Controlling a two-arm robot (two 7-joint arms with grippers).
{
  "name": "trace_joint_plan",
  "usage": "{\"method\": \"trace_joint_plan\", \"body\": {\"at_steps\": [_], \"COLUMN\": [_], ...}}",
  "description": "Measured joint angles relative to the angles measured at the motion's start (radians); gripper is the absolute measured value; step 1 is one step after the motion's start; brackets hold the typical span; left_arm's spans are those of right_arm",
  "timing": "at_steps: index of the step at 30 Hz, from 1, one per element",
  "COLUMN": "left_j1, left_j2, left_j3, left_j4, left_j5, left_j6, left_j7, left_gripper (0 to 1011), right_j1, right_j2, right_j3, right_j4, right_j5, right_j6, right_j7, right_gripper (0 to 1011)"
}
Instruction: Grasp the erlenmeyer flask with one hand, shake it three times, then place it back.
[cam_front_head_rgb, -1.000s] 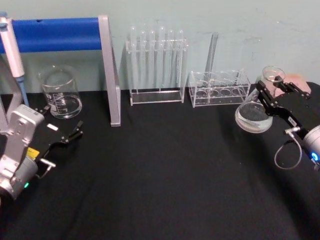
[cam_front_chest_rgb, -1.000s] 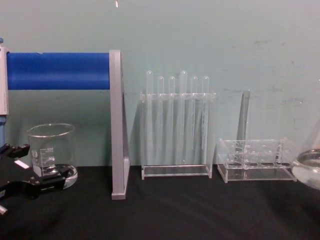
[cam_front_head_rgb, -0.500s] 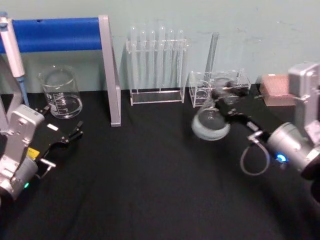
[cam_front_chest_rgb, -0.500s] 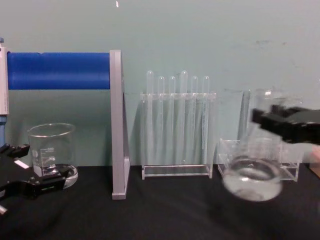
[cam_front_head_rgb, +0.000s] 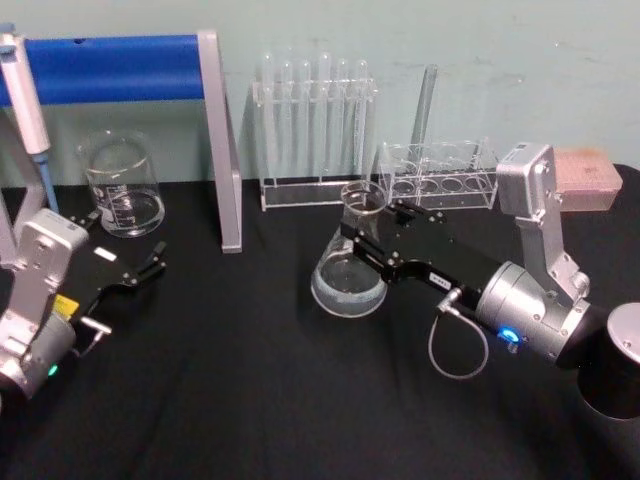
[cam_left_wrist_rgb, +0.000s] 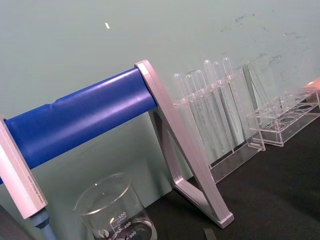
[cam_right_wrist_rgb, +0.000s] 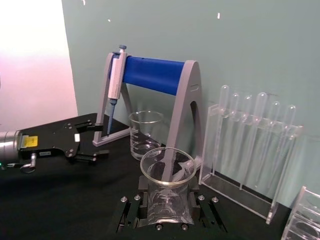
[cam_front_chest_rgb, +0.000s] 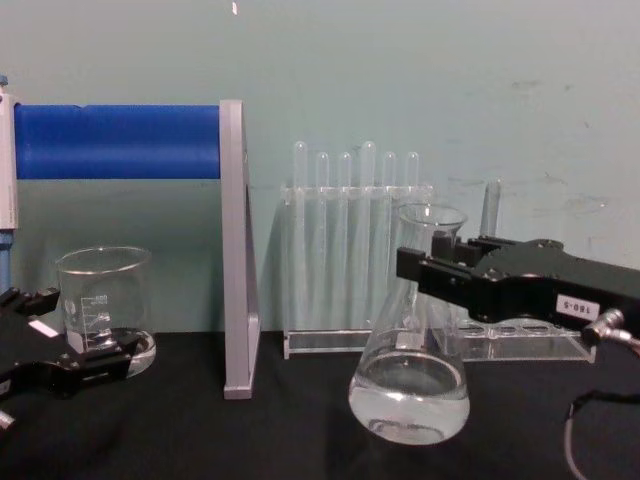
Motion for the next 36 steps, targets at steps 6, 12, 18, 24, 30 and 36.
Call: {"method": "trace_joint_plan", "body": {"at_steps": [6,12,18,24,30,36], "left_j1": [0.000,0.000,0.000,0.000,0.000,0.000], "left_j2": [0.000,0.000,0.000,0.000,0.000,0.000], "left_j3": [0.000,0.000,0.000,0.000,0.000,0.000], "left_j4": [0.000,0.000,0.000,0.000,0.000,0.000], "left_j5": [0.000,0.000,0.000,0.000,0.000,0.000], "left_j6": [0.000,0.000,0.000,0.000,0.000,0.000], "left_j7": [0.000,0.000,0.000,0.000,0.000,0.000], "left_gripper": [1001,1001,1001,1001,1001,1001], "right_j1": [0.008,0.018,0.028,0.041,0.059,0.080], "right_j2": [0.016,0.032,0.042,0.046,0.045,0.038], "right_j3": [-0.019,-0.035,-0.048,-0.060,-0.075,-0.085], "right_j4": [0.005,0.018,0.034,0.050,0.080,0.119], "right_j5": [0.016,0.037,0.055,0.058,0.056,0.055], "right_j6": [-0.004,-0.023,-0.043,-0.048,-0.053,-0.068], "right_j7": [0.015,0.044,0.060,0.060,0.060,0.072], "right_gripper": [452,452,452,452,452,452]}}
